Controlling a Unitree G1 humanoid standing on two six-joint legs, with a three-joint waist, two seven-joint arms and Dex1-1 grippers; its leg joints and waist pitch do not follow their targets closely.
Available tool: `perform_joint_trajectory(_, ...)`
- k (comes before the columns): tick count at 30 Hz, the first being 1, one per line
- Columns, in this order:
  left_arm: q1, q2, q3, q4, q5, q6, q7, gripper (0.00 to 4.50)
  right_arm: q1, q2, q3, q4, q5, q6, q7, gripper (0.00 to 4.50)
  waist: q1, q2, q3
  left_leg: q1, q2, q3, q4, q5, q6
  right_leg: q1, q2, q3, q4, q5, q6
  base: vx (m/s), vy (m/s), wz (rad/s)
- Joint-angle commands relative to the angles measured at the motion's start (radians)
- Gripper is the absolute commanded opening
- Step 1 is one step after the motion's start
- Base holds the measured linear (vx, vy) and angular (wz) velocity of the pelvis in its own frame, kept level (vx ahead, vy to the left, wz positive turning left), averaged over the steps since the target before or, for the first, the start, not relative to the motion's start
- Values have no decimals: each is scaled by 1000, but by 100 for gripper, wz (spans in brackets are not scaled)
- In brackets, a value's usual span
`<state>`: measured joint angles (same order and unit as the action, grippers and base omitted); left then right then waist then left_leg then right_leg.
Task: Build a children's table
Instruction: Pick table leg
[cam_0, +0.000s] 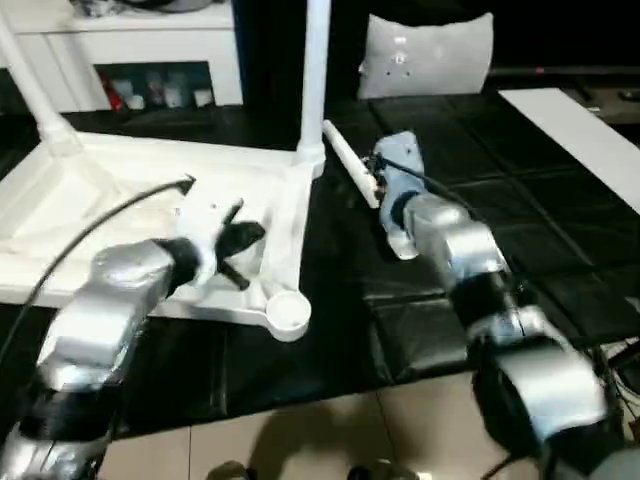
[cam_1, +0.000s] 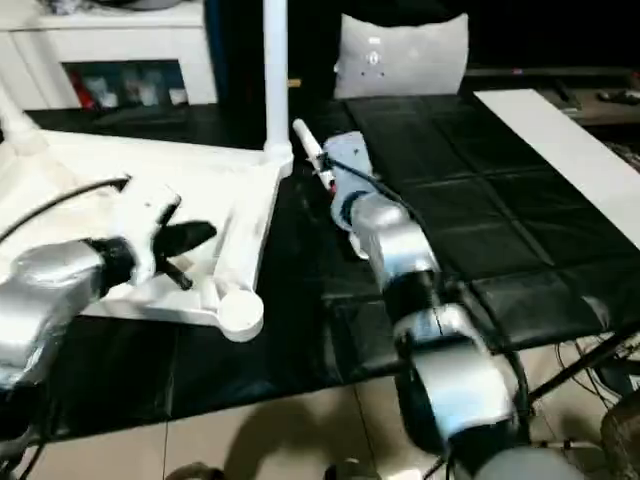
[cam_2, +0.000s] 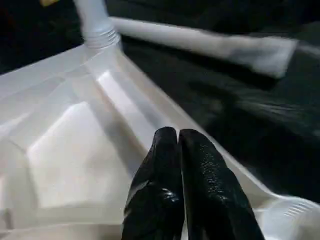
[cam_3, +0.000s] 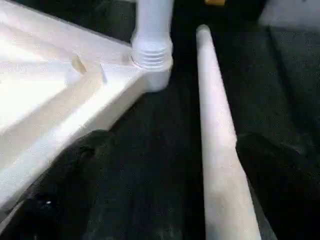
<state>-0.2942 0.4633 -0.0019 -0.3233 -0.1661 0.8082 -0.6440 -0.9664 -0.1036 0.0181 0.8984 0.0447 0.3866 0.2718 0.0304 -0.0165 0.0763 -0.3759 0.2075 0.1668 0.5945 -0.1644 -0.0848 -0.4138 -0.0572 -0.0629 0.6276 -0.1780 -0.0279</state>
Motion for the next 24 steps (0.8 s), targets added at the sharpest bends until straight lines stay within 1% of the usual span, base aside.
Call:
perform_joint_trajectory(1,36,31,15,-98,-33,36,-29,60,-56,-23,-5,72,-3,4,11,450,2,9,-52,10,9,-3,-64,-273,-18,43,-59,44,-71,-238,-181,0,0,0)
perform_joint_trajectory(2,82,65,16,-184,-59,59,-62,68,-102,-37,1,144,-22,2,17,450,4,14,-51,11,10,-1,-62,-262,-13,40,-57,45,-72,-234,-177,0,0,0)
perform_joint_trajectory(3,100,77,20,-223,-77,73,-78,81,-121,-41,1,173,-32,1,22,450,4,11,-45,10,10,2,-64,-259,-8,34,-55,45,-76,-228,-175,0,0,0)
perform_joint_trajectory(4,109,86,24,-253,-91,87,-88,94,-137,-45,-6,198,-36,2,12,450,0,3,-34,3,12,0,-68,-267,-9,35,-55,43,-72,-243,-182,0,0,0)
perform_joint_trajectory(5,124,101,27,-297,-109,104,-97,101,-158,-51,0,234,-52,10,1,450,2,7,-29,7,12,0,-66,-282,-13,32,-57,44,-73,-264,-180,0,0,0)
perform_joint_trajectory(6,126,103,27,-303,-111,106,-98,106,-160,-52,2,239,-55,12,-1,450,3,2,-23,6,13,1,-67,-282,-12,29,-57,45,-76,-267,-177,0,0,0)
perform_joint_trajectory(7,134,110,29,-323,-120,114,-101,119,-169,-55,10,255,-65,18,-5,450,6,6,-17,7,12,2,-69,-289,-13,25,-55,47,-78,-278,-171,0,0,0)
perform_joint_trajectory(8,145,115,37,-358,-134,146,-96,119,-182,-60,8,279,-67,13,-9,450,5,0,-11,4,12,-1,-71,-296,-18,27,-56,46,-74,-291,-167,0,0,0)
perform_joint_trajectory(9,147,116,39,-365,-137,153,-95,141,-185,-61,7,284,-67,12,-9,450,6,2,-10,6,13,-1,-72,-298,-21,27,-57,46,-74,-295,-164,0,0,0)
perform_joint_trajectory(10,160,124,43,-393,-146,176,-90,141,-197,-63,14,307,-70,19,17,450,5,-4,-4,4,12,0,-72,-299,-23,26,-57,47,-76,-299,-158,0,0,0)
perform_joint_trajectory(11,171,132,46,-417,-155,197,-87,153,-210,-66,15,329,-68,25,31,450,3,-8,-3,-1,12,-1,-72,-274,-21,30,-59,48,-72,-273,-163,0,0,0)
perform_joint_trajectory(12,172,133,47,-419,-157,199,-86,153,-214,-66,12,336,-66,25,31,450,4,-6,-3,-3,12,-2,-72,-259,-20,32,-59,48,-69,-255,-166,0,0,0)
perform_joint_trajectory(13,179,136,51,-431,-166,209,-81,177,-227,-68,0,357,-57,26,27,450,3,-6,-4,-2,12,0,-69,-225,-16,31,-58,49,-66,-208,-175,0,0,0)
perform_joint_trajectory(14,181,139,57,-437,-172,219,-79,186,-235,-69,-14,373,-50,27,25,450,4,-6,-6,-5,11,3,-66,-180,-7,33,-56,49,-59,-140,-192,0,0,0)
perform_joint_trajectory(15,183,141,62,-443,-178,229,-77,189,-242,-69,-27,385,-44,30,25,450,4,-4,-7,-5,11,4,-64,-165,-2,33,-56,50,-55,-110,-202,0,0,0)
perform_joint_trajectory(16,184,142,65,-446,-180,233,-76,189,-245,-69,-32,391,-42,31,26,450,3,-5,1,-9,11,4,-65,-153,6,33,-55,49,-53,-82,-214,0,0,0)
perform_joint_trajectory(17,194,156,63,-456,-185,246,-77,189,-248,-70,-44,409,-43,34,28,450,2,-7,6,-10,11,5,-65,-151,11,32,-55,50,-53,-77,-219,0,0,0)
perform_joint_trajectory(18,196,157,62,-458,-185,247,-76,189,-247,-70,-44,411,-43,36,30,450,3,-7,6,-10,11,5,-64,-148,13,34,-56,50,-52,-74,-222,0,0,0)
perform_joint_trajectory(20,206,165,57,-472,-186,259,-68,189,-237,-72,-30,424,-59,40,50,450,2,-7,13,-8,12,7,-66,-153,19,32,-57,51,-56,-83,-223,0,0,0)
perform_joint_trajectory(21,206,163,60,-476,-192,266,-64,189,-233,-73,-25,427,-63,43,61,450,3,-6,13,-7,12,8,-66,-154,19,32,-58,51,-57,-87,-224,0,0,0)
perform_joint_trajectory(22,208,155,67,-481,-200,276,-61,189,-229,-75,-22,430,-64,53,79,450,2,-6,17,-6,13,7,-68,-163,16,31,-58,51,-58,-104,-225,0,0,0)
perform_joint_trajectory(23,208,157,68,-483,-202,278,-61,189,-225,-77,-16,431,-67,61,97,450,2,-6,18,-5,14,6,-68,-172,11,32,-59,51,-59,-118,-224,0,0,0)
perform_joint_trajectory(24,209,161,67,-482,-206,279,-62,189,-222,-80,-6,435,-75,67,115,450,1,-9,21,-5,15,7,-69,-176,11,30,-59,51,-61,-127,-222,0,0,0)
